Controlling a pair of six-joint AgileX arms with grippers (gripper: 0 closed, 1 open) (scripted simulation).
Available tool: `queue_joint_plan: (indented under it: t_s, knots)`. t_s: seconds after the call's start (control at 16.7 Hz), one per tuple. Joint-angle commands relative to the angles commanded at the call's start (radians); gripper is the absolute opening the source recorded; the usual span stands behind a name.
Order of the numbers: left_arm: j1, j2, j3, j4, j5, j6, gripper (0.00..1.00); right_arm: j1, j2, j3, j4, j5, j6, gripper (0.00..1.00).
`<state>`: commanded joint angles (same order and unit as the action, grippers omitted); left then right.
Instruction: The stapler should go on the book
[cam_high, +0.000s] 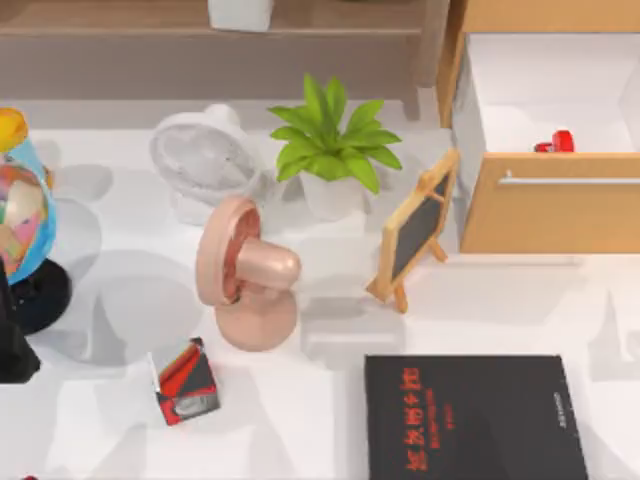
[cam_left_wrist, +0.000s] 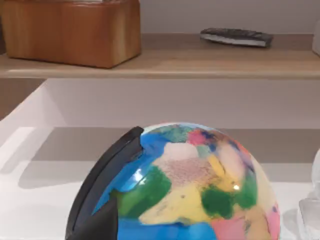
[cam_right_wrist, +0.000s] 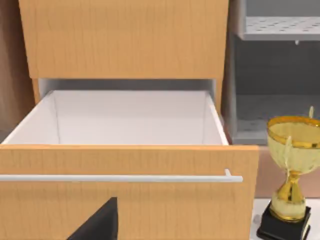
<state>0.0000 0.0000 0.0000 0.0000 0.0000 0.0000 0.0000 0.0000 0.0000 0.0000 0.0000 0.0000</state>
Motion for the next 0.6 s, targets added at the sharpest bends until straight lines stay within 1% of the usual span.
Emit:
queue_joint_plan:
  t_s: [0.18, 0.3, 0.42, 0.6]
  knots:
    - [0.0, 0.0, 0.0, 0.0, 0.0, 0.0, 1.0, 0.002, 0.01, 0.009, -0.006, -0.002, 0.003, 1.0]
    - [0.0, 0.0, 0.0, 0.0, 0.0, 0.0, 1.0, 0.011, 0.058, 0.053, -0.037, -0.01, 0.014, 1.0]
    - [0.0, 0.0, 0.0, 0.0, 0.0, 0.0, 1.0, 0.026, 0.148, 0.136, -0.092, -0.02, 0.027, 1.0]
    - [0.0, 0.0, 0.0, 0.0, 0.0, 0.0, 1.0, 0.052, 0.364, 0.333, -0.215, -0.034, 0.037, 1.0]
